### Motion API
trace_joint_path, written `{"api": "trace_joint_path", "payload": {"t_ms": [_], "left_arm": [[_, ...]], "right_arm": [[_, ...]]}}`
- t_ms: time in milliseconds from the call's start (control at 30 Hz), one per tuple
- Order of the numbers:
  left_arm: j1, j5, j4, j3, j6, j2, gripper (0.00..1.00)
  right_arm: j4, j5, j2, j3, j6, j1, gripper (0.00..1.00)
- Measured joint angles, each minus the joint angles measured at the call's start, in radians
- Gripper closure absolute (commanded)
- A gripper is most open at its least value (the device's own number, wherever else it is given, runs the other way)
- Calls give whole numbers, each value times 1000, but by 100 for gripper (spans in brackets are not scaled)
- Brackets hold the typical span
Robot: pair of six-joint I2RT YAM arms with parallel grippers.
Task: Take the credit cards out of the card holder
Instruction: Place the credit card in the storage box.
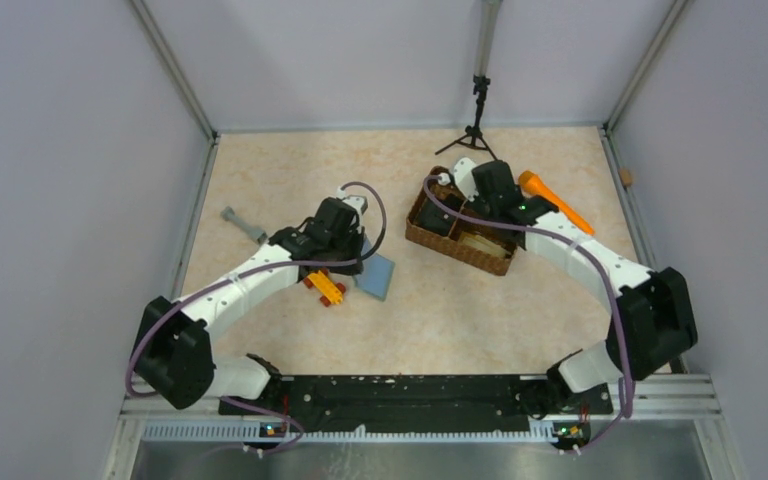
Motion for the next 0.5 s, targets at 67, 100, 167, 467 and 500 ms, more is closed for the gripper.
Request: {"api": "trace_joint_path", "payload": {"t_ms": [67,100,167,467,500], "left_arm": [[-7,-22,-8,2,7,16,100],[-8,-28,-14,2,12,18,100],[-9,-44,-18,2,16,18,100],[-9,-74,-17,2,20,21,100],[-9,-76,-17,2,20,24,100]], "right_arm": [[2,0,57,23,-28,-14,100],[5,2,78,29,-40,-18,100],[23,8,121,35,-69,-27,100],[92,42,235,41,-188,-80,100],[103,50,249,41,-199,-86,92]]}}
